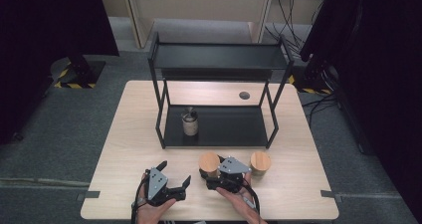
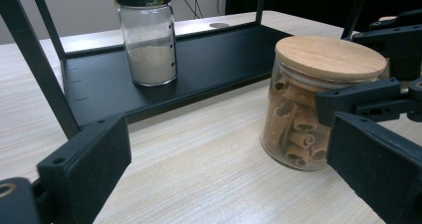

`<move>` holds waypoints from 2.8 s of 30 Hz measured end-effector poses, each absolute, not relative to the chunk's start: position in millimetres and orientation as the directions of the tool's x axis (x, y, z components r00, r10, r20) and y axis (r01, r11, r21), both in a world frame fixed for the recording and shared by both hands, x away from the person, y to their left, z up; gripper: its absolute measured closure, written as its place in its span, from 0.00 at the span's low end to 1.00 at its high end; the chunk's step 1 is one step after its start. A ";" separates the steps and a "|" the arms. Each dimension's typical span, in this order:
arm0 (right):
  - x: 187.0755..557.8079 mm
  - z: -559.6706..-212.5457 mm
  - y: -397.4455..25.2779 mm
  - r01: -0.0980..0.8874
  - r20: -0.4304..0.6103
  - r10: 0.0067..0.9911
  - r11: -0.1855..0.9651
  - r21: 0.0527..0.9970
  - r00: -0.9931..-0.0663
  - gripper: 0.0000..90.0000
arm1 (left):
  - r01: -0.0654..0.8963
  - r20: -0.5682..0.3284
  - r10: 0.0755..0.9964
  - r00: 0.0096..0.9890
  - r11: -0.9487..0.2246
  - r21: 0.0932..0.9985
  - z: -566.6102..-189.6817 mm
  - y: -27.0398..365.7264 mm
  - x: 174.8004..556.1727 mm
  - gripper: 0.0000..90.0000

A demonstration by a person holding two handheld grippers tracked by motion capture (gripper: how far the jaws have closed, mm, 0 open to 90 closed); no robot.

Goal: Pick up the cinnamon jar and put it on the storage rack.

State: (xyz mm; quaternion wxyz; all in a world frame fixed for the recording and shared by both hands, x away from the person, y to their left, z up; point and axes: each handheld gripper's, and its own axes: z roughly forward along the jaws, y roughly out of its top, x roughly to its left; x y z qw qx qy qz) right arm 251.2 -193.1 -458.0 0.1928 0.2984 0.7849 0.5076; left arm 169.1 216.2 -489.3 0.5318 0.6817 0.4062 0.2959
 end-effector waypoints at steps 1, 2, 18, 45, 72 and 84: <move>251.5 -457.2 -193.8 0.278 0.007 0.666 0.303 0.912 -0.746 0.29 | 0.238 -0.028 0.868 0.495 -0.105 0.966 -489.3 216.2 169.1 0.03; 251.8 -456.0 -194.7 0.282 0.013 0.669 0.295 0.913 -0.744 0.29 | 0.238 -0.028 0.868 0.495 -0.105 0.966 -489.4 216.2 169.1 0.03; 264.7 -423.4 -185.0 0.266 -0.010 0.710 0.277 0.924 -0.705 0.29 | 0.236 -0.026 0.869 0.493 -0.105 0.966 -489.4 216.4 168.8 0.03; 319.4 -412.5 -134.4 0.329 -0.024 0.848 0.232 0.916 -0.530 0.29 | 0.235 -0.027 0.868 0.495 -0.104 0.966 -489.3 217.6 169.0 0.03; 363.6 -429.6 -112.9 0.424 0.014 0.897 0.196 0.884 -0.442 0.29 | 0.238 -0.030 0.865 0.501 -0.104 0.966 -489.4 217.3 169.0 0.03; 358.7 -425.0 -111.4 0.435 0.014 0.905 0.190 0.880 -0.426 0.12 | 0.241 -0.030 0.864 0.503 -0.107 0.965 -489.7 216.3 168.9 0.03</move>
